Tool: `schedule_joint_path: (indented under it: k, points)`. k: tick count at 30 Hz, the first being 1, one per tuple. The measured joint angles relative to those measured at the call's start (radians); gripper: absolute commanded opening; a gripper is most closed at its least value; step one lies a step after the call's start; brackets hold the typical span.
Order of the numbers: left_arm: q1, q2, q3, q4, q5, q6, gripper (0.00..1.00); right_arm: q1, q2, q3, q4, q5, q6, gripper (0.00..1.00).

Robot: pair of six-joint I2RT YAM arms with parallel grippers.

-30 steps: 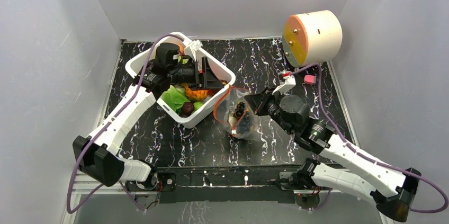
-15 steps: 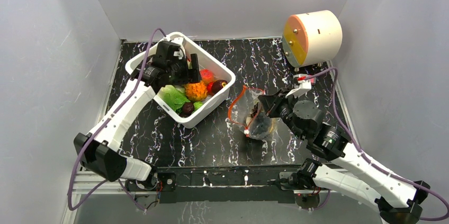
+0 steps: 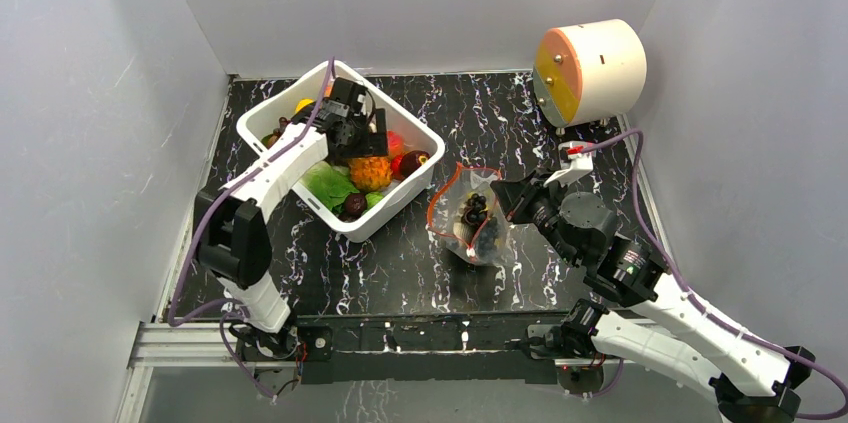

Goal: Place the food in the zip-top bag and seal the zipper
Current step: Pick up the fake fruit from the bin.

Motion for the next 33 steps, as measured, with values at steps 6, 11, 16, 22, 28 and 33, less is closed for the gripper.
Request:
schedule_joint_path:
  k: [6, 11, 16, 22, 28, 33]
  points:
    - [0.008, 0.092, 0.000, 0.040, 0.000, 0.003, 0.98, 0.000, -0.002, 0.000, 0.000, -0.005, 0.000, 0.00]
    - [0.011, 0.130, -0.014, 0.080, 0.006, 0.005, 0.98, 0.000, -0.002, 0.000, 0.000, -0.005, 0.001, 0.00]
    - [0.011, 0.130, -0.052, 0.125, 0.009, 0.007, 0.96, 0.000, -0.002, 0.000, 0.001, -0.007, 0.003, 0.00]
    - [0.012, 0.129, -0.068, 0.154, 0.009, 0.009, 0.83, 0.000, -0.002, 0.000, 0.000, -0.008, 0.004, 0.00]
    - [0.012, 0.121, -0.074, 0.161, 0.010, 0.012, 0.69, 0.000, -0.002, 0.000, 0.000, -0.008, 0.004, 0.00]
    - [0.012, 0.108, -0.086, 0.165, 0.010, 0.014, 0.62, 0.000, -0.008, 0.000, 0.001, -0.008, 0.004, 0.00]
